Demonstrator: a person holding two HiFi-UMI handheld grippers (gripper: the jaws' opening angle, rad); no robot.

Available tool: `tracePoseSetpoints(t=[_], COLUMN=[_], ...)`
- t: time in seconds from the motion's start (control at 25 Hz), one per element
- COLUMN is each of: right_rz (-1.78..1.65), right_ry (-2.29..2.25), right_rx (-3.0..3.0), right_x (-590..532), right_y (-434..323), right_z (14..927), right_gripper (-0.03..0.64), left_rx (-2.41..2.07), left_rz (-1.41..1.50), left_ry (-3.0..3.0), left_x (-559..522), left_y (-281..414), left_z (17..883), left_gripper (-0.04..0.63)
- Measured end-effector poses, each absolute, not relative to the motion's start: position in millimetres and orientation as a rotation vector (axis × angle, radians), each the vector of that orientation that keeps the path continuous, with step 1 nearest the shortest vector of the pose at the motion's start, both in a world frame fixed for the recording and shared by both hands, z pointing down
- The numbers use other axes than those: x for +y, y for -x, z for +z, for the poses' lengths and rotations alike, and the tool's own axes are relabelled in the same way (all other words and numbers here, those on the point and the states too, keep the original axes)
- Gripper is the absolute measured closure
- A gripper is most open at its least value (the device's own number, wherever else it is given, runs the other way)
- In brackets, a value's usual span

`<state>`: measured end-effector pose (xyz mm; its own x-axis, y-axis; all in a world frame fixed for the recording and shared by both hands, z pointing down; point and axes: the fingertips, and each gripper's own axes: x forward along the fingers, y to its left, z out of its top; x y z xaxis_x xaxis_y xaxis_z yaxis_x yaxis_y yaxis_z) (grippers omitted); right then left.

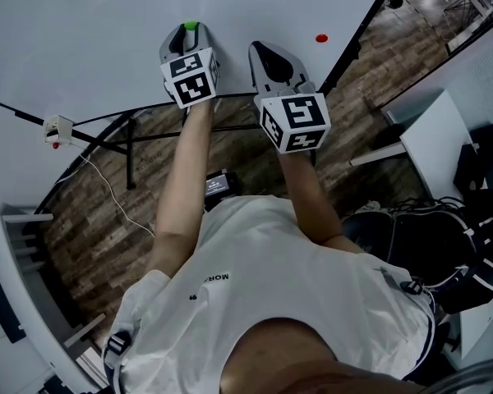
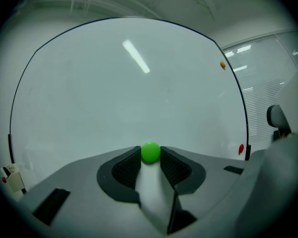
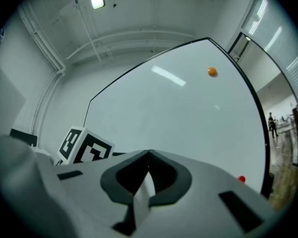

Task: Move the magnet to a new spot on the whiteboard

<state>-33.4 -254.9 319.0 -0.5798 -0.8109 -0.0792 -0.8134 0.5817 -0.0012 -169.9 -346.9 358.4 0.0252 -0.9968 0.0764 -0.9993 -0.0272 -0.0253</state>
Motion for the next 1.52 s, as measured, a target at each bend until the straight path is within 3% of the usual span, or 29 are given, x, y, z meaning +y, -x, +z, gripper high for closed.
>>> tracePoseSetpoints(t=[1.24, 1.52], right_rz=[0.060, 0.066], right_ry=[1.390, 1.385], right_rx=[2.731, 2.723], right_x=[-248, -248], right_y=[39, 36], right_z=[317, 312], right_gripper=[0.604, 0.604], left_rx=[-2.134, -2.154], left_rz=[0.051, 0.047], left_ry=[-2.249, -2.249], left_x=[-327, -319], left_y=[169, 169], left_z=[356, 356], left_gripper=[0.459, 0.515])
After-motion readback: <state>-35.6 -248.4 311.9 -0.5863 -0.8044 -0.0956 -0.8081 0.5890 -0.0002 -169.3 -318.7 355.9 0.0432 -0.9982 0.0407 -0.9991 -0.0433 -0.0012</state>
